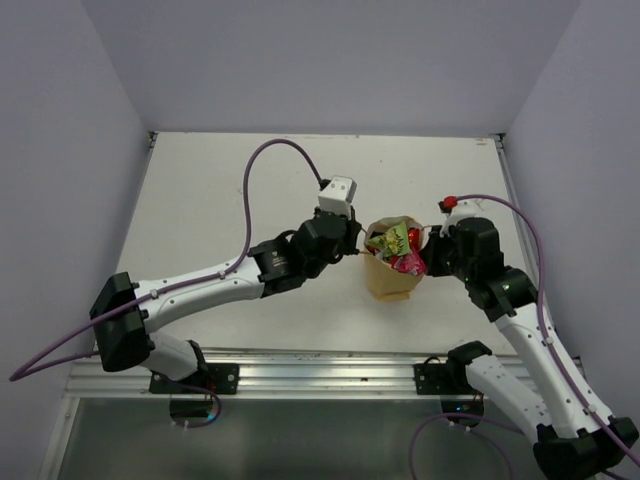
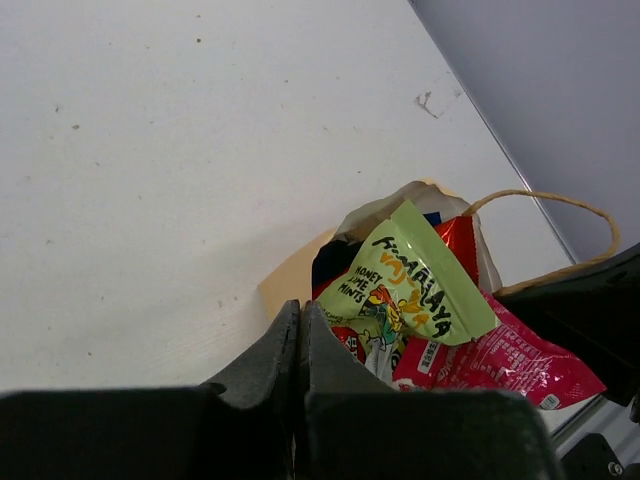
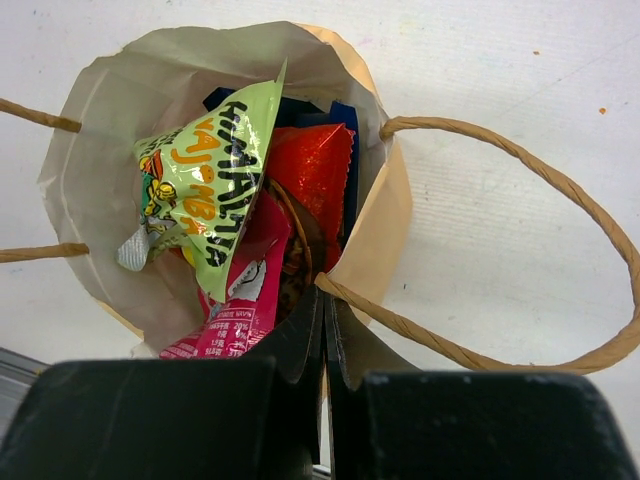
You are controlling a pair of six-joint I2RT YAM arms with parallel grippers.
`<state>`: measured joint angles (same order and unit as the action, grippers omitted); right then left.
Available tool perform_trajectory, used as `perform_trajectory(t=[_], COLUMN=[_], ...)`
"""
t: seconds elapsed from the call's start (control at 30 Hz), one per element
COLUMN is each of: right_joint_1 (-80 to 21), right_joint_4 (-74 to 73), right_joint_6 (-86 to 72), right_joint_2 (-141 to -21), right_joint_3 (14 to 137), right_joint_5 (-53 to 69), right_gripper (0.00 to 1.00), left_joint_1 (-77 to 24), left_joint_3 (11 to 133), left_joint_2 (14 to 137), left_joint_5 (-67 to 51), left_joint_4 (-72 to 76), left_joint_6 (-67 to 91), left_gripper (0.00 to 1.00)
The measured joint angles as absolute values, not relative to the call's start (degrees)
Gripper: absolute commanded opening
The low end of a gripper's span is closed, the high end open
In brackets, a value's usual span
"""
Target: Place the snacks into the paper bag
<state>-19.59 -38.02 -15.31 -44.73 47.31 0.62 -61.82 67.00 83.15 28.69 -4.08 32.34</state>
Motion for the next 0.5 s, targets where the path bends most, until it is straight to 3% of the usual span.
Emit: perform_trajectory(t=[0.27,0.5], right_joint_1=[-19.6,-22.5], right_joint_4=[-37.3,-37.7], right_joint_6=[-14.4,-14.2], right_joint_2=[-47.7,-51.5], right_joint_3=[48.6,52.5], right_joint_5=[4.3,6.1], right_gripper=[0.0,0.0], left_joint_1=[-61.6,-61.4], left_joint_3=[68.9,73.3], left_joint_2=[83.2,80.9], left_joint_5=[27.9,30.0], left_joint_4=[-5.3,-14.8], left_joint_6=[31.8,32.0], left_gripper=[0.0,0.0])
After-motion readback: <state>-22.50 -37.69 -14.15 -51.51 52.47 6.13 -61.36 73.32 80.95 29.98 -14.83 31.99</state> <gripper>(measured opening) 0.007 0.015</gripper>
